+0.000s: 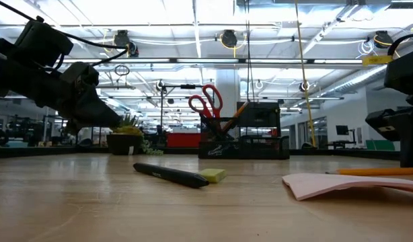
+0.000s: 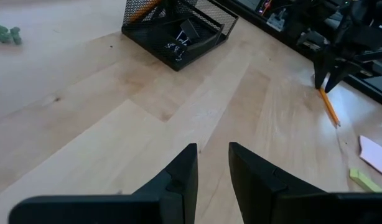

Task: Pick and place office supplies into organizer
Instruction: Put the orange pencil into the desk organizer

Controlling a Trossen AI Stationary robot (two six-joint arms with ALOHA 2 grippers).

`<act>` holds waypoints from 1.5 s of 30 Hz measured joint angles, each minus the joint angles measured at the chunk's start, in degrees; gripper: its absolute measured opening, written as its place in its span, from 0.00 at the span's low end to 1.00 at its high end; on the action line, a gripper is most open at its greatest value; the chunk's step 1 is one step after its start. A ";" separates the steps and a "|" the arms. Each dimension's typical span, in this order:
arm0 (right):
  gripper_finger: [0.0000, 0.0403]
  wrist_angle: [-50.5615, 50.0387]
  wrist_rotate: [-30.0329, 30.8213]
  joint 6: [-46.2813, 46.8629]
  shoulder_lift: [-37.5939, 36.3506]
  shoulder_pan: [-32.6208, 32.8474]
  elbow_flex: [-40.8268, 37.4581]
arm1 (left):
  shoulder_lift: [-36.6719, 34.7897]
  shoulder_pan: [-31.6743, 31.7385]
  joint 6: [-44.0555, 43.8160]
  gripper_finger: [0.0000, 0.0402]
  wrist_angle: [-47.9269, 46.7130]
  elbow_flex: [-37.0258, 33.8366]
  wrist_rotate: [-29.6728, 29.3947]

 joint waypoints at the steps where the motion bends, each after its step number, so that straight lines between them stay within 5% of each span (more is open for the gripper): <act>1: 0.21 0.97 0.22 0.54 0.47 0.00 -0.38 | 0.00 0.00 -0.03 0.23 -0.13 0.00 0.00; 9: 0.03 4.93 0.85 0.97 3.75 -0.04 -1.63 | 0.02 0.00 -0.25 0.23 -0.16 0.00 0.00; 27: 0.00 16.22 14.23 -8.93 6.56 -0.96 -1.96 | 0.01 0.00 -0.23 0.23 -0.62 0.00 -0.48; 45: 0.01 19.79 4.26 4.43 10.87 -0.74 -1.72 | 0.02 0.00 -0.22 0.23 -1.73 0.00 -0.89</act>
